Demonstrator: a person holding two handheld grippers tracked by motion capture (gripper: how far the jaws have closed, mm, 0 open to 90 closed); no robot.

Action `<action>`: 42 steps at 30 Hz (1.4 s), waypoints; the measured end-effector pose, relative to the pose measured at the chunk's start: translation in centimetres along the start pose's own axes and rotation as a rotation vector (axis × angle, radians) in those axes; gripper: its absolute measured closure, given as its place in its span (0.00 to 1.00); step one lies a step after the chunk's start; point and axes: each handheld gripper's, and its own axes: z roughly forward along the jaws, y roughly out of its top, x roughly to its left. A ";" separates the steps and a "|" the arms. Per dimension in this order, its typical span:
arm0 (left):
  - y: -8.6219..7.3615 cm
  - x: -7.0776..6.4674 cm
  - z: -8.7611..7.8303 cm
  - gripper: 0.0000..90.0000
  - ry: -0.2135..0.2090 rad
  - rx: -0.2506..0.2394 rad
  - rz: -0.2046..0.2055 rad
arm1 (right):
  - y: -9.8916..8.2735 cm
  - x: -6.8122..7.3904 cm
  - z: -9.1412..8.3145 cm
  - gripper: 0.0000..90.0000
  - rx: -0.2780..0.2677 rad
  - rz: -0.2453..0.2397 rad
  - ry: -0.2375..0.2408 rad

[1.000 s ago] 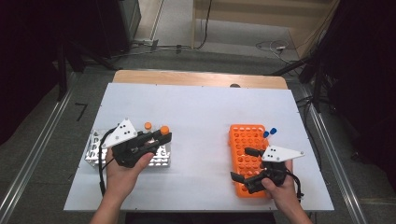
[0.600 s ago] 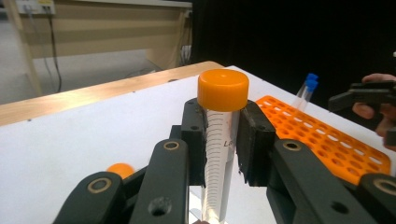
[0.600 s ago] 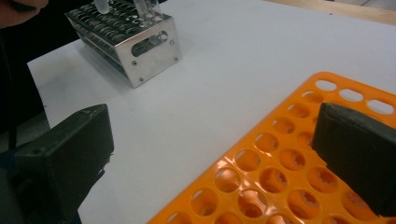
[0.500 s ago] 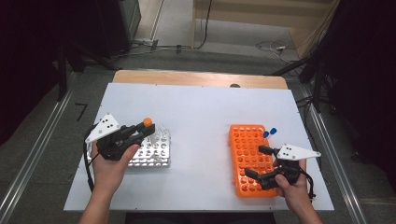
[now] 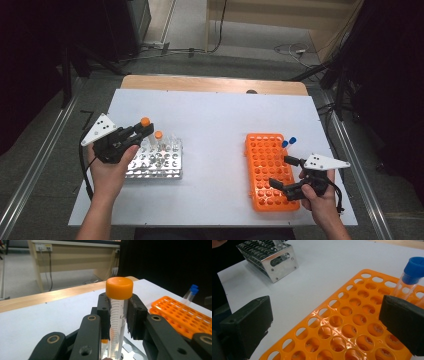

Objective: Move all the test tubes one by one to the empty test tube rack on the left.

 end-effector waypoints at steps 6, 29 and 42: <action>-0.3 0.9 0.4 0.83 0.040 -0.013 0.001 | -0.1 -0.2 -0.1 0.00 -0.001 0.009 -0.003; -2.3 1.7 2.4 0.83 0.119 0.011 -0.008 | -0.3 -0.4 0.0 0.00 0.003 0.017 -0.006; -2.5 1.2 1.9 0.83 0.128 0.022 0.015 | -0.3 -0.6 -0.2 0.00 -0.001 0.023 -0.011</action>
